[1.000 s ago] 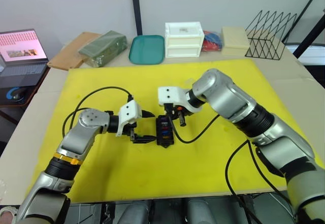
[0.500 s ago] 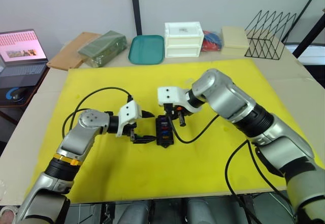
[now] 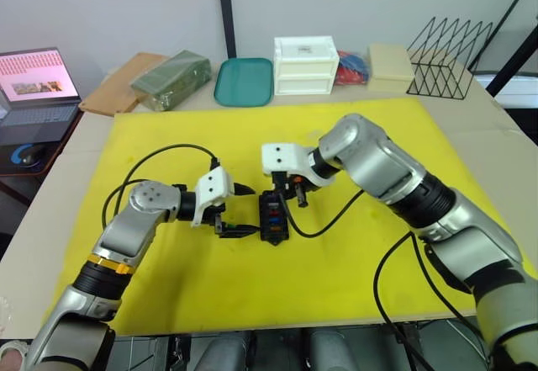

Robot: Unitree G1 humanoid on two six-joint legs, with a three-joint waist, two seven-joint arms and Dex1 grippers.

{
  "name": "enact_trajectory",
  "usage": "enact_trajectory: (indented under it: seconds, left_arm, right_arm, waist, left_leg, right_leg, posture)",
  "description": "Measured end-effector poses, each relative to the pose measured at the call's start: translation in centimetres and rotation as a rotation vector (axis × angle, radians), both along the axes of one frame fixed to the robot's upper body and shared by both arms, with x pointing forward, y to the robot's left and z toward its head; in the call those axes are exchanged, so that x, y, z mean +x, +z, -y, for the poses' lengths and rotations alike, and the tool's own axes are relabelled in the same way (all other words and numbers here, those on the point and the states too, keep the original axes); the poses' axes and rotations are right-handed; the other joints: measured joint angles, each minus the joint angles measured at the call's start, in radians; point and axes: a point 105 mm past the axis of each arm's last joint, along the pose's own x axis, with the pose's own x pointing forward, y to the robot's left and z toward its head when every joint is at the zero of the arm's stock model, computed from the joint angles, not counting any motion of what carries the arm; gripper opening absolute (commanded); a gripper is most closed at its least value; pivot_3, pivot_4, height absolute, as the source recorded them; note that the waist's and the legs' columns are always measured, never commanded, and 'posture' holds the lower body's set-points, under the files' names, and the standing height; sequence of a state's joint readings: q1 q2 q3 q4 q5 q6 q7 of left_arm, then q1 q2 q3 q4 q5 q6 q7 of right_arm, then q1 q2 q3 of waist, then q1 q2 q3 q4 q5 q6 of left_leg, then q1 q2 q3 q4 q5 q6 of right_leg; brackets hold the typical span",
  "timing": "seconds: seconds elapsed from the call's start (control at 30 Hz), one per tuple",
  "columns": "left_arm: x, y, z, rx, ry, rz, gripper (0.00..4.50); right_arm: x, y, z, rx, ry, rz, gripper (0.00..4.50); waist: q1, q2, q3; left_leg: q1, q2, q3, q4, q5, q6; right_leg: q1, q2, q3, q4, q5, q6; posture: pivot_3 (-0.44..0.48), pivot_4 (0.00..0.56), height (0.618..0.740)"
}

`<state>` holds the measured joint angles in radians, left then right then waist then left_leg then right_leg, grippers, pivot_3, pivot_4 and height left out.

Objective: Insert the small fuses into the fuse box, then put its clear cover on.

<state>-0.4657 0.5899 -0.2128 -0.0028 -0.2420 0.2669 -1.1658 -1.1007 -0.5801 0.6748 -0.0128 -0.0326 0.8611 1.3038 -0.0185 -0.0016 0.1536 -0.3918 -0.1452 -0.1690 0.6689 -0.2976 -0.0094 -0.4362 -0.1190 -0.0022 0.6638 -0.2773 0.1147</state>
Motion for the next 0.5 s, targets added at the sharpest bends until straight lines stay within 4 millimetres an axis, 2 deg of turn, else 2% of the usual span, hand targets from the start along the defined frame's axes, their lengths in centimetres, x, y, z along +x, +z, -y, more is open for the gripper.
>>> enact_trajectory:
  seconds: [0.17,0.4,0.5]
  left_arm:
    - [0.0,0.0,-0.1,0.008,0.001,0.008,4.5]
    - [0.1,0.0,-0.2,0.016,0.002,0.012,4.5]
    - [0.1,0.0,-0.3,0.018,0.0,0.013,4.5]
  right_arm:
    - [-0.3,1.3,0.5,0.032,0.001,0.018,0.61]
    - [-1.0,2.9,0.0,0.119,0.028,0.02,0.61]
    - [-1.3,1.9,0.1,0.132,0.027,-0.001,0.61]
  waist:
    - [0.0,0.0,0.0]
    - [0.001,0.0,0.0]
    - [0.003,0.0,0.0]
  left_leg:
    - [0.0,0.0,0.0,0.0,0.0,0.0]
    - [0.0,0.0,0.0,0.0,0.0,0.0]
    - [0.0,0.0,0.0,0.0,0.0,0.0]
  right_leg:
    - [0.0,0.0,0.0,0.0,0.0,0.0]
    - [0.0,0.0,0.0,0.0,0.0,0.0]
    - [0.0,0.0,0.0,0.0,0.0,0.0]
  posture:
    - [0.0,0.15,0.74]
    - [0.0,0.15,0.74]
    - [0.0,0.15,0.74]
